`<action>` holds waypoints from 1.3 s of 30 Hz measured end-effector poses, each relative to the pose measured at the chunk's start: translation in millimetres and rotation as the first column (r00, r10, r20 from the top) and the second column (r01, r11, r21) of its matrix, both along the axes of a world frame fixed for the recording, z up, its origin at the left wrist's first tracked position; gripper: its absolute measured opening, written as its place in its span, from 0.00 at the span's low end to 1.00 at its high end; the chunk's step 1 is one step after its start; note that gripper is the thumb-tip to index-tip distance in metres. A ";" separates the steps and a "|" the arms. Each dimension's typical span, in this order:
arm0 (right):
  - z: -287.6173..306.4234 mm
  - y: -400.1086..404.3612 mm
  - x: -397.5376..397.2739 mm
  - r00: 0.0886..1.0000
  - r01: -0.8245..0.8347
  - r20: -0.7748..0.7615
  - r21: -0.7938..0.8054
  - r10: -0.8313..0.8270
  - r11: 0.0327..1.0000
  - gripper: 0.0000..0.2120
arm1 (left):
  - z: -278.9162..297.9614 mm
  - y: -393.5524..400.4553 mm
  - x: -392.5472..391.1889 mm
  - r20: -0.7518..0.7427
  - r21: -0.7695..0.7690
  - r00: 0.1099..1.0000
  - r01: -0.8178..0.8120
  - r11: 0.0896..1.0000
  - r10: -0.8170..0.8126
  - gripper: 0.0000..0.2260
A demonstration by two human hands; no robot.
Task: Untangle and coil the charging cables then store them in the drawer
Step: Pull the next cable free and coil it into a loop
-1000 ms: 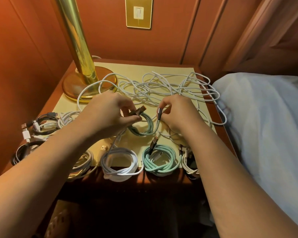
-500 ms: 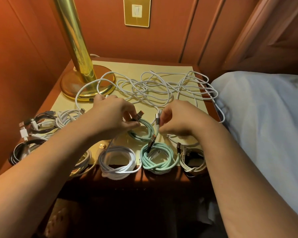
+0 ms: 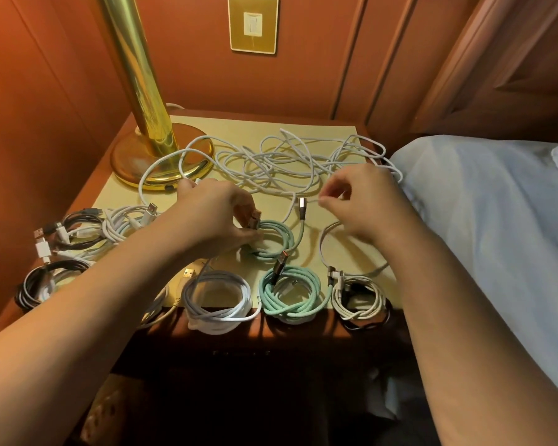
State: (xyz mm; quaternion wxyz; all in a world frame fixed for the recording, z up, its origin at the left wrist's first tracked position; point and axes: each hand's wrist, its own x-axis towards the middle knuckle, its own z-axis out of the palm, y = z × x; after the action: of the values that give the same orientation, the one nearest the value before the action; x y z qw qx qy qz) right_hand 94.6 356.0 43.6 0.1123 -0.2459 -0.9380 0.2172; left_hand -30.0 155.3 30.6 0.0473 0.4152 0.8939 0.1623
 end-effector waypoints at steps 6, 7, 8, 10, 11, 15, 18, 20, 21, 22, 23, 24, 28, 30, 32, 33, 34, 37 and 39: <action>9.9 8.1 14.8 0.808 0.141 -0.578 0.007 -0.111 0.990 0.07 | 9.9 4.4 6.8 0.001 -0.066 1.000 0.003 0.998 -0.003 0.18; 12.6 7.2 17.2 0.785 0.119 -0.610 -0.020 -0.107 0.993 0.07 | 11.5 4.0 8.2 0.022 0.014 1.000 -0.005 1.000 0.005 0.23; 16.0 4.9 20.0 0.777 0.080 -0.623 -0.038 -0.086 0.996 0.07 | 12.6 4.5 9.6 0.012 0.144 1.000 0.001 0.990 -0.003 0.29; 21.9 -2.8 25.1 0.794 -0.043 -0.609 -0.053 0.002 0.998 0.06 | 19.0 7.5 13.3 -0.135 0.375 0.990 0.084 0.923 -0.035 0.40; 25.1 -8.3 27.3 0.808 -0.110 -0.586 -0.054 0.057 0.992 0.06 | 23.4 9.9 15.3 -0.224 0.423 0.974 0.134 0.896 -0.040 0.43; 34.6 -26.2 31.1 0.809 -0.265 -0.560 -0.075 0.180 0.961 0.12 | 34.3 16.9 24.0 -0.369 0.438 0.925 0.256 0.862 -0.087 0.19; 34.3 -25.3 30.1 0.820 -0.267 -0.547 -0.105 0.169 0.958 0.12 | 35.7 12.4 32.1 -0.019 0.555 0.968 0.220 0.802 -0.252 0.09; 24.6 -19.8 24.8 0.874 -0.211 -0.463 -0.088 0.148 0.974 0.13 | 41.1 8.5 34.0 0.257 0.646 0.901 0.110 0.756 -0.350 0.11; 16.7 -15.2 20.6 0.895 -0.173 -0.427 -0.072 0.126 0.982 0.12 | 44.7 6.3 32.7 0.347 0.684 0.848 0.063 0.727 -0.400 0.13; 8.7 -10.2 16.1 0.907 -0.137 -0.410 -0.058 0.101 0.989 0.10 | 48.2 4.2 31.1 0.410 0.715 0.797 0.023 0.699 -0.445 0.13; 1.0 -5.0 11.4 0.914 -0.100 -0.400 -0.051 0.071 0.994 0.08 | 51.1 2.3 29.1 0.448 0.738 0.756 -0.011 0.675 -0.478 0.12; -6.1 0.6 7.0 0.919 -0.065 -0.392 -0.059 0.037 0.996 0.07 | 52.6 0.3 26.8 0.471 0.755 0.729 -0.042 0.655 -0.497 0.11; -14.5 6.7 -1.8 0.911 0.024 -0.408 -0.077 -0.054 0.997 0.10 | 49.6 -6.2 20.5 0.465 0.751 0.773 -0.088 0.654 -0.431 0.12; -5.4 0.2 -1.8 0.847 0.040 -0.525 -0.096 -0.084 0.995 0.08 | 42.7 -8.8 13.9 0.395 0.695 0.869 -0.071 0.715 -0.298 0.09; 8.8 -8.9 0.3 0.778 -0.004 -0.619 -0.170 -0.104 0.985 0.06 | 35.8 -10.7 9.9 0.362 0.614 0.911 -0.074 0.786 -0.197 0.02; 15.5 -14.0 1.8 0.757 -0.058 -0.646 -0.220 -0.100 0.974 0.07 | 33.2 -10.4 10.3 0.354 0.573 0.921 -0.076 0.816 -0.163 0.06; 21.3 -19.5 4.1 0.747 -0.124 -0.659 -0.269 -0.089 0.955 0.07 | 31.1 -8.6 11.6 0.358 0.554 0.922 -0.080 0.829 -0.150 0.10; 31.9 -37.4 11.5 0.748 -0.313 -0.664 -0.372 -0.016 0.874 0.11 | 28.2 0.6 15.6 0.368 0.541 0.915 -0.068 0.838 -0.163 0.24; 36.9 -48.4 13.7 0.745 -0.417 -0.664 -0.389 0.064 0.822 0.12 | 25.7 6.7 18.0 0.423 0.567 0.868 -0.031 0.823 -0.259 0.24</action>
State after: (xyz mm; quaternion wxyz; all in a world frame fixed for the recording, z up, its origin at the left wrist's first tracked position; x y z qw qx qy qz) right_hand 108.3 307.7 80.5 0.3161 -0.0523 -0.7776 0.5410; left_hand -12.0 162.0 56.3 0.1556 0.4113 0.7391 0.5102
